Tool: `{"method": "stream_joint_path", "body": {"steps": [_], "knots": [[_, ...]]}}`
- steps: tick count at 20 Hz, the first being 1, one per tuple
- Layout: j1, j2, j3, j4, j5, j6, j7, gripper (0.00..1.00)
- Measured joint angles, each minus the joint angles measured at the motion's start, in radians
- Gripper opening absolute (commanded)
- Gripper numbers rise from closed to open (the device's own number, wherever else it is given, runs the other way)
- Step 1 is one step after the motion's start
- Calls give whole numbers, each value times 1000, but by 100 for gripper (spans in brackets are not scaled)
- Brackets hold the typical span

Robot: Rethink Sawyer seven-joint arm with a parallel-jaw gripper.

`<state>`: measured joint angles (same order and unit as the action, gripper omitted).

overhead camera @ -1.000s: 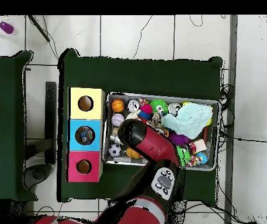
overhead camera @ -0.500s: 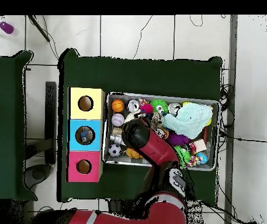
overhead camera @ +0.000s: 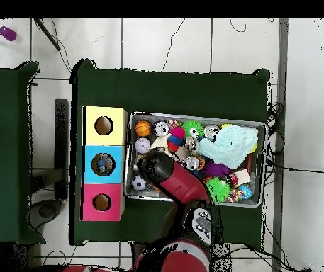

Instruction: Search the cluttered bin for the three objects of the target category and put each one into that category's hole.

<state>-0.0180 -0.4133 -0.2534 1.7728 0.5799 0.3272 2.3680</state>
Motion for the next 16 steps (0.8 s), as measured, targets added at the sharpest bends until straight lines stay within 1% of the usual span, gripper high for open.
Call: {"method": "stream_joint_path", "body": {"steps": [3,7,12,16], "knots": [[35,-1,-23,-4,0,130,13,100],[59,-1,-39,-4,0,241,29,100],[59,1,-57,-4,0,258,29,100],[59,21,-109,-7,-21,258,29,100]]}}
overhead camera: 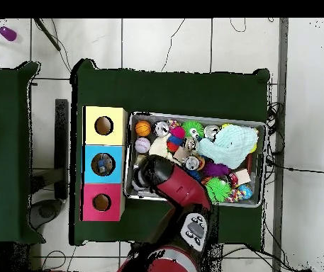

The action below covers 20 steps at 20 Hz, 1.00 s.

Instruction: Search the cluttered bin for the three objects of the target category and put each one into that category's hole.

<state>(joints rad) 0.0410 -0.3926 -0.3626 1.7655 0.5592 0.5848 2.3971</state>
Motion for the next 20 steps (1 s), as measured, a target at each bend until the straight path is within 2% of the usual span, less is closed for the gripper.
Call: {"method": "stream_joint_path", "body": {"steps": [5,11,20], "knots": [[-1,45,-82,-26,-87,0,0,100],[-7,81,-131,-55,-160,-1,0,100],[4,112,-144,-61,-182,-76,0,100]]}}
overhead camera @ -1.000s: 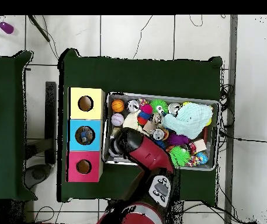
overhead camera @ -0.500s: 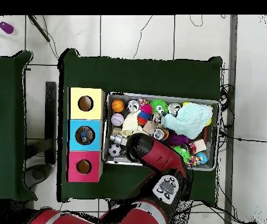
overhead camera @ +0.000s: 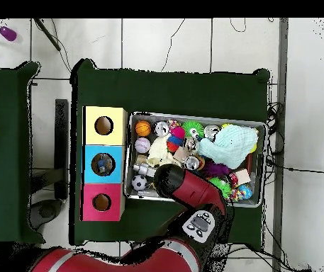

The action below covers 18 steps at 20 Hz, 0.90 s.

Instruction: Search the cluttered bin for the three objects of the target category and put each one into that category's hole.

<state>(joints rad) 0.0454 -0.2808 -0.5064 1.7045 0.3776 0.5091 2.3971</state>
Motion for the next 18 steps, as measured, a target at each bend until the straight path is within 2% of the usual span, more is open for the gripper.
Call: {"method": "stream_joint_path", "body": {"steps": [5,18], "knots": [[23,9,0,0,0,-43,0,100],[65,12,0,0,5,-45,0,100]]}}
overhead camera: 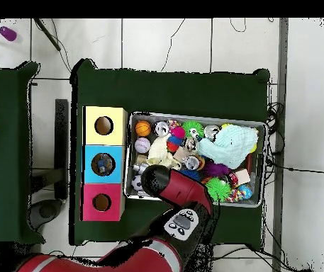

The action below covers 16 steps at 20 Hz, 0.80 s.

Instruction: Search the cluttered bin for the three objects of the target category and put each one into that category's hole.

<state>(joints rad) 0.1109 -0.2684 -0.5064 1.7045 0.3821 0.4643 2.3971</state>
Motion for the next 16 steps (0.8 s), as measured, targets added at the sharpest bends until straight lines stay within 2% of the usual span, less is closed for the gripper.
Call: {"method": "stream_joint_path", "body": {"steps": [9,16], "knots": [[-11,-2,13,4,36,-54,0,100],[-70,-13,100,31,79,-220,0,100]]}}
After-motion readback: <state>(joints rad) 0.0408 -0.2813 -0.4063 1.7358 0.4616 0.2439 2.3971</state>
